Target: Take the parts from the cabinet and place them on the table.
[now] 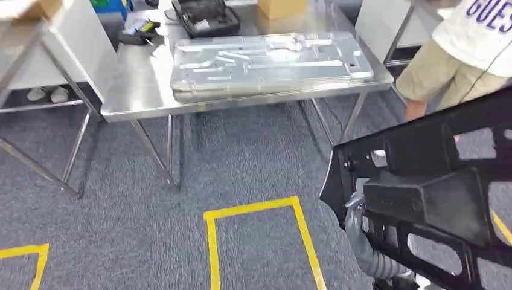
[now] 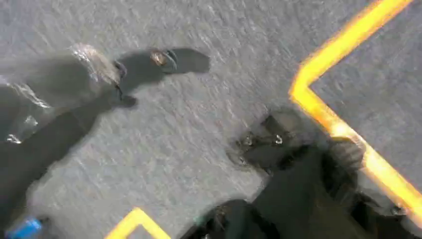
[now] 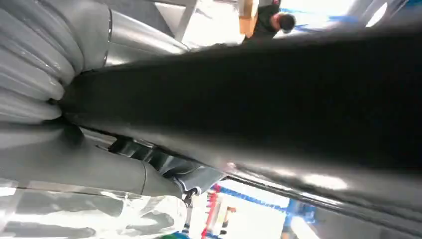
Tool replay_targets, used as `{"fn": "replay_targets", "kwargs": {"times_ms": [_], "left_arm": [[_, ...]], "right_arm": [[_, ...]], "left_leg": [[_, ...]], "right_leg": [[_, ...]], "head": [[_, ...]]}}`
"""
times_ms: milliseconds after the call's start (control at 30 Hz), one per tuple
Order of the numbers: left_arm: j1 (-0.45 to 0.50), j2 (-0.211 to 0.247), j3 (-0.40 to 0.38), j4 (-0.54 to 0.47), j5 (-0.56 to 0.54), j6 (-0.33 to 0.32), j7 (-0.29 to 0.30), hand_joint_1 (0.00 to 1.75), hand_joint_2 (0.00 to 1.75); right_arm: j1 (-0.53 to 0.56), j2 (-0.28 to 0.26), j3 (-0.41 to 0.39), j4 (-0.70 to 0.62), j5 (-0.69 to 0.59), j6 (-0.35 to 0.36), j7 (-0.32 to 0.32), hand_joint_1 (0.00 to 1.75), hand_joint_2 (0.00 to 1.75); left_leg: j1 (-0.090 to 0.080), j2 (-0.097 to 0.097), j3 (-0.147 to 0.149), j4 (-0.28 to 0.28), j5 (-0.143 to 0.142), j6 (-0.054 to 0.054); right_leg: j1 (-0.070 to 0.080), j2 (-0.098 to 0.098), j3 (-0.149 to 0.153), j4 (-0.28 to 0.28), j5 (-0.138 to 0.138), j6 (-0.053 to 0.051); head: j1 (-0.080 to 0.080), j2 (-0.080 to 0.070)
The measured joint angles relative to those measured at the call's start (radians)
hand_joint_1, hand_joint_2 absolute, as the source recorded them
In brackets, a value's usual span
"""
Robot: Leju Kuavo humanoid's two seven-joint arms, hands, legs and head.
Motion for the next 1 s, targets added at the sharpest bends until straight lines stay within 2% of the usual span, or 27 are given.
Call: {"fn": "replay_targets", "kwargs": {"times_ms": [33,67,100,133,167,200,233,267,300,333,400,433,467,500,533,567,600,633,667,733,767,800,833,900,933,967,1000], "left_arm": [[-0.001,0.0,0.0,0.0,0.0,0.001,0.0,0.0,1.75],[-0.004,0.001,0.0,0.0,-0.001,0.001,0.0,0.0,1.75],[-0.005,0.0,0.0,0.0,-0.001,0.002,0.0,0.0,1.75],[-0.008,0.0,0.0,0.0,-0.002,0.002,0.0,0.0,1.75],[-0.009,0.0,0.0,0.0,0.001,0.002,0.0,0.0,1.75],[-0.015,0.001,0.001,0.0,0.001,0.001,-0.005,0.0,1.75],[-0.021,0.0,0.002,0.0,0.001,0.001,-0.005,0.0,1.75],[-0.022,-0.001,0.002,0.0,0.001,0.0,-0.005,0.0,1.75],[-0.022,-0.001,0.002,0.0,0.0,0.0,-0.005,0.0,1.75],[-0.022,-0.001,0.002,0.0,0.0,0.0,-0.004,0.0,1.75],[-0.016,0.0,0.002,0.0,-0.002,0.001,-0.002,0.0,1.75],[-0.016,0.001,0.002,0.0,-0.002,0.002,0.001,0.0,1.75],[-0.016,0.001,0.002,0.0,-0.002,0.002,0.002,0.0,1.75],[-0.015,0.001,0.002,0.0,-0.002,0.002,0.002,0.0,1.75],[-0.015,0.001,0.002,0.0,-0.002,0.002,0.002,0.0,1.75],[-0.015,0.001,0.002,0.0,-0.005,0.002,0.002,0.0,1.75],[-0.015,0.0,0.002,0.0,-0.005,0.002,0.001,0.0,1.75],[-0.014,0.0,0.001,0.0,-0.005,0.002,0.001,0.0,1.75],[-0.014,0.0,0.001,0.0,-0.005,0.002,0.002,0.0,1.75],[-0.012,0.0,0.001,0.0,-0.005,0.002,0.002,0.0,1.75],[-0.011,0.0,0.0,0.0,-0.005,0.002,0.002,0.0,1.75],[-0.009,0.0,0.0,0.0,-0.005,0.002,0.002,0.0,1.75],[-0.008,0.0,0.0,0.0,-0.005,0.002,0.002,0.0,1.75],[-0.004,0.0,0.0,0.0,-0.005,0.002,0.002,0.0,1.75],[-0.002,0.0,0.0,0.0,-0.005,0.002,0.002,0.0,1.75],[-0.002,0.0,-0.001,0.0,-0.005,0.002,0.003,0.0,1.75],[-0.001,0.0,-0.001,0.0,-0.004,0.002,0.003,0.0,1.75]], "right_arm": [[-0.001,0.002,0.0,0.0,0.0,0.0,0.0,1.75,1.75],[-0.003,0.002,0.0,0.0,0.001,0.0,0.0,1.75,1.75],[-0.004,0.002,0.0,0.0,0.003,0.0,0.0,1.75,1.75],[-0.004,0.002,0.0,0.0,0.005,0.0,0.0,1.75,1.75],[-0.003,0.002,0.0,0.0,0.007,0.0,0.0,1.75,1.75],[-0.002,0.002,0.0,0.0,0.007,0.0,0.0,1.75,1.75],[-0.003,0.002,0.0,0.0,0.008,-0.001,0.0,1.75,1.75],[-0.002,0.002,0.0,0.0,0.009,-0.001,0.0,1.75,1.75],[-0.002,0.003,0.0,0.0,0.009,-0.001,0.0,1.75,1.75],[-0.002,0.003,0.0,0.0,0.009,-0.001,0.0,1.75,1.75],[-0.003,0.003,0.0,0.0,0.009,0.0,0.0,1.75,1.75],[-0.002,0.003,0.0,0.0,0.01,0.0,0.0,1.75,1.75],[-0.004,0.003,0.0,0.0,0.01,0.0,0.0,1.75,1.75],[-0.005,0.003,0.0,0.0,0.009,0.0,0.002,1.75,1.75],[-0.004,0.004,0.0,0.0,0.009,0.0,0.002,1.75,1.75],[-0.006,0.003,0.0,0.0,0.01,0.0,0.002,1.75,1.75],[-0.006,0.003,0.0,0.0,0.009,0.0,0.002,1.75,1.75],[-0.009,0.003,0.0,0.0,0.01,0.0,0.001,1.75,1.75],[-0.011,0.003,-0.001,0.0,0.009,0.001,0.001,1.75,1.75],[-0.008,0.003,0.0,0.0,0.009,0.003,0.002,1.75,1.75],[-0.009,0.003,0.0,0.0,0.009,0.003,0.002,1.75,1.75],[-0.009,0.003,0.0,0.0,0.009,0.003,0.002,1.75,1.75],[-0.009,0.003,0.0,0.0,0.009,0.003,0.002,1.75,1.75],[-0.009,0.003,0.0,0.0,0.009,0.003,0.002,1.75,1.75],[-0.009,0.003,0.0,0.001,0.009,0.003,0.002,1.75,1.75],[-0.01,0.005,0.0,0.002,0.009,0.004,0.002,1.75,1.75],[-0.009,0.004,0.0,0.002,0.008,0.004,0.002,1.75,1.75]], "left_leg": [[-0.001,0.0,0.003,0.0,0.0,-0.003],[0.0,-0.001,-0.004,0.015,-0.003,-0.006],[0.002,-0.003,-0.026,0.065,0.004,-0.014],[0.004,-0.002,-0.069,0.134,-0.001,-0.02],[0.007,-0.002,-0.123,0.215,-0.026,-0.024],[0.009,-0.002,-0.176,0.29,-0.065,-0.027],[0.01,-0.002,-0.211,0.336,-0.093,-0.029],[0.01,-0.002,-0.227,0.344,-0.096,-0.031],[0.011,-0.002,-0.221,0.31,-0.073,-0.031],[0.011,-0.002,-0.2,0.245,-0.029,-0.028],[0.009,-0.002,-0.142,0.063,0.107,-0.012],[0.0,-0.003,-0.138,0.041,0.091,-0.009],[-0.003,-0.005,-0.138,0.039,0.064,-0.005],[-0.005,-0.004,-0.135,0.033,0.084,-0.001],[-0.003,-0.005,-0.134,0.029,0.088,0.008],[0.001,-0.007,-0.115,0.026,0.089,0.018],[0.005,-0.005,-0.102,0.017,0.09,0.022],[0.006,-0.006,-0.092,0.014,0.086,0.028],[0.006,-0.005,-0.089,0.014,0.082,0.031],[0.004,-0.005,-0.084,0.014,0.071,0.035],[0.003,-0.006,-0.077,0.014,0.064,0.035],[0.003,-0.007,-0.067,0.014,0.056,0.034],[0.003,-0.008,-0.054,0.014,0.046,0.032],[0.003,-0.008,-0.026,0.014,0.027,0.027],[0.002,-0.008,-0.025,0.015,0.017,0.022],[-0.001,-0.009,-0.022,0.012,0.013,0.015],[-0.001,-0.008,-0.027,0.006,0.004,0.006]], "right_leg": [[-0.001,0.001,0.006,-0.002,-0.006,-0.008],[-0.01,0.004,0.018,-0.007,-0.006,-0.01],[-0.01,0.003,0.028,-0.01,-0.011,-0.015],[-0.011,0.003,0.034,-0.011,-0.016,-0.021],[-0.011,0.003,0.04,-0.011,-0.023,-0.023],[-0.011,0.003,0.049,-0.011,-0.031,-0.024],[-0.012,0.003,0.058,-0.011,-0.038,-0.024],[-0.012,0.004,0.071,-0.011,-0.047,-0.023],[-0.012,0.006,0.084,-0.011,-0.056,-0.022],[-0.012,0.009,0.099,-0.011,-0.064,-0.019],[-0.012,0.011,0.124,-0.013,-0.082,-0.013],[-0.009,0.013,0.134,-0.013,-0.088,-0.007],[-0.011,0.015,0.129,-0.019,-0.09,-0.001],[-0.012,0.014,0.128,-0.023,-0.094,0.006],[-0.01,0.014,0.135,-0.008,-0.082,0.015],[-0.01,0.014,0.14,-0.007,-0.083,0.02],[-0.013,0.01,0.141,0.013,-0.095,0.023],[-0.012,0.01,0.117,0.064,-0.105,0.025],[-0.011,0.01,0.072,0.137,-0.128,0.024],[-0.012,0.009,-0.025,0.272,-0.192,0.031],[-0.012,0.009,-0.056,0.294,-0.203,0.034],[-0.012,0.009,-0.061,0.271,-0.188,0.031],[-0.012,0.009,-0.047,0.211,-0.146,0.028],[-0.011,0.007,0.007,0.042,-0.016,0.022],[-0.007,0.003,0.012,0.006,0.013,0.016],[-0.003,-0.001,0.012,0.004,-0.027,0.015],[0.002,0.001,0.015,0.001,-0.005,0.008]], "head": [[0.001,0.0],[-0.001,0.0],[0.0,0.0],[-0.004,0.0],[-0.004,0.0],[-0.005,0.0],[-0.005,0.0],[-0.005,0.0],[-0.005,0.0],[-0.005,0.0],[-0.005,0.0],[-0.004,0.0],[-0.005,0.0],[-0.005,0.0],[-0.005,0.0],[-0.004,0.0],[-0.004,0.0],[-0.002,0.0],[-0.001,0.0],[-0.001,0.0],[-0.001,0.0],[-0.001,0.0],[-0.001,0.0],[-0.001,0.0],[-0.001,0.0],[-0.004,0.0],[-0.005,0.0]]}}
